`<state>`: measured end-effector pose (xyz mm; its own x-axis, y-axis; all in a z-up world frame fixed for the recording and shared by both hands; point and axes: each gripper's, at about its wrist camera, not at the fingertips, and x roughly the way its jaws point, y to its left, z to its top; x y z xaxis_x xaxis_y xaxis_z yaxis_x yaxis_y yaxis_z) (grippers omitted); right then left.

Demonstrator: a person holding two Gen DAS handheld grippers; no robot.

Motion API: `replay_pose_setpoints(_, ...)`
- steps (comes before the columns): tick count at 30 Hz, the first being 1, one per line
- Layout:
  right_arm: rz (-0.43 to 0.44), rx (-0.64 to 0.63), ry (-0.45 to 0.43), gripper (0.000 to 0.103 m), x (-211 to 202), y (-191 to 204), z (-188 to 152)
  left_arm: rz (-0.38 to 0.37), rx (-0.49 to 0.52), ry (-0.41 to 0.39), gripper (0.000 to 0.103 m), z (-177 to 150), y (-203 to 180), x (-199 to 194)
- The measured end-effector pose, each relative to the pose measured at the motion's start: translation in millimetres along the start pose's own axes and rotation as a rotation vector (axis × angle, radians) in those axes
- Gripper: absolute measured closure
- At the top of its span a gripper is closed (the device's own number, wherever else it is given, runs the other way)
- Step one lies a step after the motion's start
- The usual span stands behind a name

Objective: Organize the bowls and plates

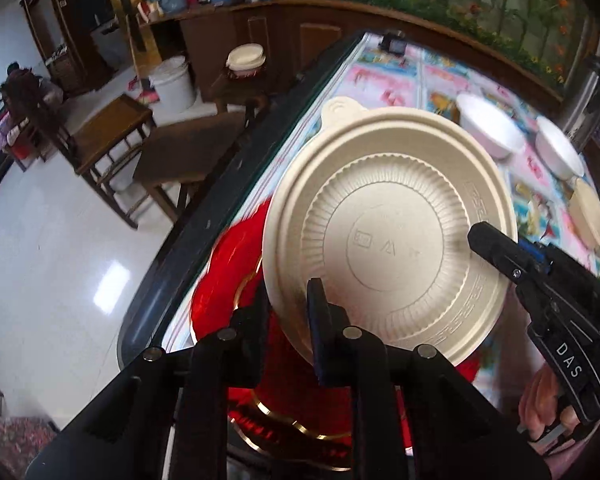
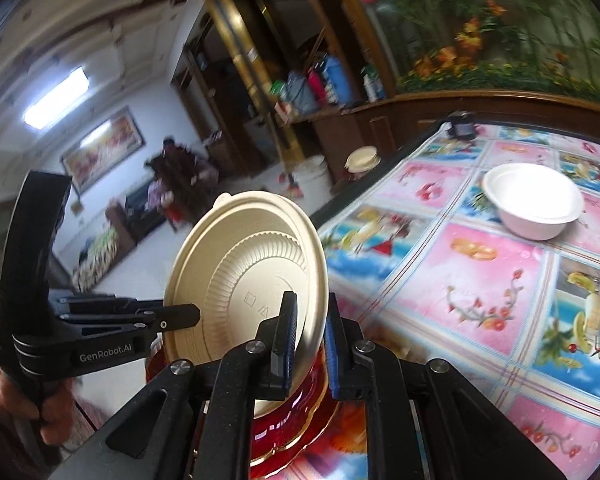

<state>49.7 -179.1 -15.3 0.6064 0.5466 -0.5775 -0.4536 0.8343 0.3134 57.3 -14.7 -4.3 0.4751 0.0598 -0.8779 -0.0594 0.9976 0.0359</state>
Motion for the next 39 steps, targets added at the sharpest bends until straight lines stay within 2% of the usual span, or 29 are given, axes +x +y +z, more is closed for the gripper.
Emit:
replay_pose_setpoints(6, -0.005, -0.106, 0.083, 0.087, 14, 20, -15, 0.016, -0.010, 0.056, 0.085, -10, 6, 15)
replay_pose_setpoints(11, -0.001, -0.123, 0.113, 0.087, 18, 23, -20, 0.016, -0.010, 0.069, 0.084, -14, 12, 20)
replay_pose_setpoints(13, -0.007, -0.124, 0.115, 0.086, 18, 22, -19, 0.049, -0.011, 0.056, 0.084, -16, 14, 17)
replay_pose_setpoints(14, -0.022, -0.132, 0.113, 0.079, 17, 22, -19, 0.074, -0.012, 0.046, 0.081, -15, 16, 16)
replay_pose_setpoints(17, -0.046, -0.148, 0.090, 0.057, 12, 22, -17, 0.127, -0.043, 0.004, 0.060, -13, 25, 9)
replay_pose_setpoints(18, -0.059, -0.156, 0.067, 0.050, 7, 21, -15, 0.151, -0.053, -0.033, 0.055, -11, 27, 3)
replay_pose_setpoints(22, -0.078, -0.100, -0.041, 0.032, -18, 5, -2, 0.198, -0.061, -0.179, 0.047, -11, 23, -23)
replay_pose_setpoints(23, -0.090, -0.068, -0.075, 0.023, -25, -3, 2, 0.189, -0.052, -0.228, 0.037, -9, 16, -32)
replay_pose_setpoints(24, -0.104, -0.041, -0.098, 0.019, -30, -11, 4, 0.169, -0.044, -0.268, 0.026, -8, 10, -40)
replay_pose_setpoints(25, -0.124, 0.002, -0.127, 0.019, -37, -22, 8, 0.142, -0.038, -0.303, 0.022, -8, 3, -47)
replay_pose_setpoints(28, -0.143, 0.118, -0.172, 0.019, -54, -52, 16, 0.017, -0.001, -0.426, 0.019, -5, -33, -71)
replay_pose_setpoints(30, -0.173, 0.214, -0.212, 0.019, -71, -78, 19, -0.063, 0.025, -0.471, 0.018, -3, -53, -81)
replay_pose_setpoints(31, -0.184, 0.238, -0.225, 0.019, -77, -86, 19, -0.147, 0.046, -0.485, 0.018, 1, -69, -86)
replay_pose_setpoints(34, -0.218, 0.333, -0.291, 0.017, -104, -119, 19, -0.307, 0.083, -0.476, 0.018, 13, -107, -88)
replay_pose_setpoints(39, -0.293, 0.425, -0.386, 0.011, -156, -169, 13, -0.429, 0.084, -0.435, 0.010, 34, -162, -76)
